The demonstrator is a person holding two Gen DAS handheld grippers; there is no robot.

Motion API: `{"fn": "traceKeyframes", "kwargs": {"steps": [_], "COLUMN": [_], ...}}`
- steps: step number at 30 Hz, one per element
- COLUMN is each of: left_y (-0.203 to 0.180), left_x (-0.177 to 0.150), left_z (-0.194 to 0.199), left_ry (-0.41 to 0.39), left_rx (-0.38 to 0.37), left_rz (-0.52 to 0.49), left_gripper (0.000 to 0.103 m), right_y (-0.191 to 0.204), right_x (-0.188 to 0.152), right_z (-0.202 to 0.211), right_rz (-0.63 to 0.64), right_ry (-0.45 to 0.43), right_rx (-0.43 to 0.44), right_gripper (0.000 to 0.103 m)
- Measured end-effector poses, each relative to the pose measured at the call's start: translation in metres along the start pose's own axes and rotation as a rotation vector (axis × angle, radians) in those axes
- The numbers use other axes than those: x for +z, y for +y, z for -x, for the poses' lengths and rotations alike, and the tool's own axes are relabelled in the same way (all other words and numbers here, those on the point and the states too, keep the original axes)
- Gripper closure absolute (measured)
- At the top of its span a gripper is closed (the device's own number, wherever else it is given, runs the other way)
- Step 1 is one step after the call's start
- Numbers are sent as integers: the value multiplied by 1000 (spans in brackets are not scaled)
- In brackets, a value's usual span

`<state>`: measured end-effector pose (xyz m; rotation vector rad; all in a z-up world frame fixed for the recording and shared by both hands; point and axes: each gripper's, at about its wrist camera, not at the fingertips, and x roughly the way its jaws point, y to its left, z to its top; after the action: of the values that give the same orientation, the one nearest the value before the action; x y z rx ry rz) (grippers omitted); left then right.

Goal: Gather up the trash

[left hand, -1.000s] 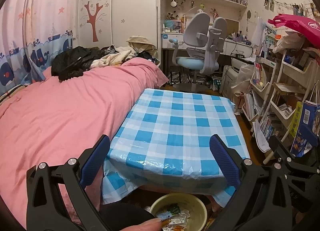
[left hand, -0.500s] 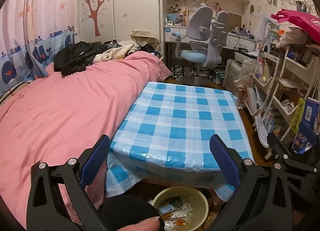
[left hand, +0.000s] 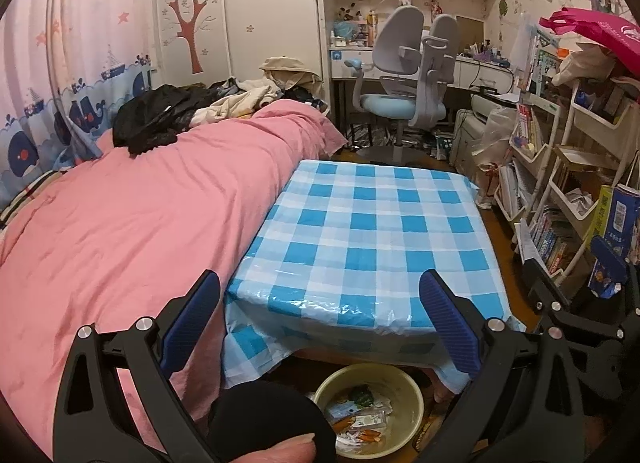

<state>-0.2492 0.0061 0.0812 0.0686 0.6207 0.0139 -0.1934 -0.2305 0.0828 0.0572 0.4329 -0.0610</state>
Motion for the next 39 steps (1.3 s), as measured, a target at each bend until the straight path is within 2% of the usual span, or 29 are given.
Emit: {"fn": "traceKeyframes", "kwargs": {"steps": [39], "left_y": [-3], "left_x": [2], "left_z": [8], "left_ry": [18], "left_rx": [-30], "left_rz": [5], "left_gripper": [7], "right_y": [6], "right_x": [0], "right_z": [-6], "right_rz": [18], "right_ry": [19], "right_rx": [13], "right_gripper": [7]}}
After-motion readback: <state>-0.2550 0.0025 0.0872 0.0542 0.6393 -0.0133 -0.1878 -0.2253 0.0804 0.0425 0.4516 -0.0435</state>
